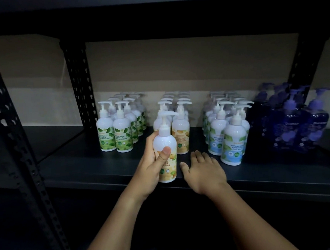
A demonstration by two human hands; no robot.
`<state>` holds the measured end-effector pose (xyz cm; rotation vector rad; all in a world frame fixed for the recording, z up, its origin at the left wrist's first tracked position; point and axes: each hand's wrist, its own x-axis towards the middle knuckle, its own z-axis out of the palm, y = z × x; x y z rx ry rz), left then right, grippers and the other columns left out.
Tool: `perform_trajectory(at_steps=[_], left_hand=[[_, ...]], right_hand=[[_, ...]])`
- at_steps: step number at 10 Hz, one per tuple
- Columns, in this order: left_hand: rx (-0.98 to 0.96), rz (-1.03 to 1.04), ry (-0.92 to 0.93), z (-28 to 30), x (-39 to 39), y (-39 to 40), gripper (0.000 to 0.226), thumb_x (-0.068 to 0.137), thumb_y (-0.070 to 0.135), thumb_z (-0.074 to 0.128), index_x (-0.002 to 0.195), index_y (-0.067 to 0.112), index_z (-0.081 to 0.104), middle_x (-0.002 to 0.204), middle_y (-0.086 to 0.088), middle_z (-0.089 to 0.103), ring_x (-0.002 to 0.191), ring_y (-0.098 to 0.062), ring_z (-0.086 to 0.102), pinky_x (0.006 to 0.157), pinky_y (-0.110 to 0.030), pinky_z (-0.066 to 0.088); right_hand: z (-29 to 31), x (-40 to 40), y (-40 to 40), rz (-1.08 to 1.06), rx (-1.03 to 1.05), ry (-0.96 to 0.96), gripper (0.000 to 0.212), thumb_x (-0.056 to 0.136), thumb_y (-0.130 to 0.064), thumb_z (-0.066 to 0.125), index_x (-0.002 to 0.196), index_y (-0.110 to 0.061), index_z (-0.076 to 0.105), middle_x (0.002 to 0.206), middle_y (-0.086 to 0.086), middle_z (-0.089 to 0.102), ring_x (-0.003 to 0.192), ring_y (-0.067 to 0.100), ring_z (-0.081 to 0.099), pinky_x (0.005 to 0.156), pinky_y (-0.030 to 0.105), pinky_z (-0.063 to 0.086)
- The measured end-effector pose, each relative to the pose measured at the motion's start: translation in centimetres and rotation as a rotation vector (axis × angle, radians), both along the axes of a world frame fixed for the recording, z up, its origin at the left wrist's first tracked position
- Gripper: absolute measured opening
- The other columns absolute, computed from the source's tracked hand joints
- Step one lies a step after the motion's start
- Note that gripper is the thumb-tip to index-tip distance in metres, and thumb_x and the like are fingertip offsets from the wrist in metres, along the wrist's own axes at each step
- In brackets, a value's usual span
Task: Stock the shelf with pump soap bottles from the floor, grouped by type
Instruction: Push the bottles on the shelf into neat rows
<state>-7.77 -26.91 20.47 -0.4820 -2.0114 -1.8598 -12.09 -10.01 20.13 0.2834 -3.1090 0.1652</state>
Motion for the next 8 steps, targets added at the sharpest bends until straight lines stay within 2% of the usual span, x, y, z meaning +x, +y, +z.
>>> perform_trajectory(at_steps=[1,2,3,4,5,6,7,8], left_hand=[[-0.065,0.011,-0.002,0.3,-1.1,-0.3,0.06,0.093,0.06,0.06,0.146,0.042,0.039,0.143,0.013,0.058,0.133,-0.005,0.057,0.114,-0.034,0.045],[-0.149,0.03,0.013,0.7,-1.9,-0.4,0.046,0.1,0.05,0.058,0.139,0.053,0.033,0.138,0.019,0.057,0.122,0.008,0.059,0.097,-0.012,0.047],[-0.224,0.072,0.02,0.9,-2.9,-0.7,0.041,0.097,0.052,0.059,0.13,0.059,0.035,0.136,0.017,0.055,0.121,0.008,0.057,0.099,-0.014,0.045],[-0.449,0.286,0.125,0.5,-4.7,-1.5,0.045,0.09,0.072,0.049,0.129,0.058,0.033,0.142,0.019,0.033,0.134,-0.001,0.03,0.115,-0.029,0.025],[-0.497,0.4,0.168,0.5,-5.7,-1.5,0.061,0.082,0.076,0.042,0.136,0.046,0.039,0.139,0.027,0.018,0.125,0.009,0.014,0.107,-0.023,0.012],[-0.501,0.43,0.165,0.3,-6.6,-1.4,0.068,0.082,0.077,0.043,0.141,0.042,0.042,0.147,0.023,0.016,0.131,0.007,0.01,0.11,-0.029,0.009],[-0.504,0.437,0.139,0.2,-7.3,-1.3,0.063,0.083,0.077,0.044,0.138,0.047,0.038,0.158,0.016,0.013,0.144,-0.002,0.01,0.113,-0.035,0.008],[-0.505,0.426,0.142,0.1,-7.6,-1.3,0.061,0.085,0.076,0.044,0.138,0.049,0.035,0.16,0.015,0.012,0.144,0.001,0.007,0.114,-0.036,0.01]], right_hand=[[0.0,0.1,0.0,0.0,-0.005,-0.003,0.074,0.106,-0.057,0.012,0.164,-0.011,0.01,0.172,0.006,0.008,0.158,0.025,0.006,0.128,0.042,0.007],[-0.1,0.2,0.0,-0.003,-0.01,-0.004,0.075,0.106,-0.057,0.012,0.164,-0.011,0.009,0.172,0.006,0.008,0.158,0.025,0.005,0.128,0.042,0.006],[-0.1,0.3,0.0,-0.002,-0.009,0.006,0.075,0.106,-0.057,0.012,0.164,-0.01,0.01,0.172,0.006,0.008,0.158,0.025,0.006,0.128,0.041,0.006],[0.0,0.4,0.0,0.002,-0.004,0.003,0.075,0.106,-0.057,0.012,0.164,-0.01,0.009,0.172,0.007,0.008,0.158,0.025,0.006,0.128,0.042,0.006],[0.0,0.4,0.0,0.002,-0.001,0.002,0.075,0.106,-0.057,0.011,0.164,-0.01,0.009,0.172,0.007,0.008,0.158,0.025,0.005,0.128,0.042,0.006],[0.1,0.4,0.0,0.001,0.003,-0.004,0.075,0.106,-0.057,0.011,0.164,-0.01,0.009,0.172,0.007,0.008,0.158,0.025,0.005,0.128,0.042,0.006],[0.1,0.4,0.0,0.003,0.006,-0.004,0.075,0.106,-0.057,0.011,0.164,-0.009,0.008,0.172,0.007,0.008,0.158,0.025,0.005,0.128,0.042,0.005],[0.1,0.3,0.0,0.001,0.008,-0.003,0.075,0.106,-0.057,0.011,0.164,-0.01,0.009,0.172,0.007,0.008,0.158,0.024,0.005,0.128,0.042,0.005]])
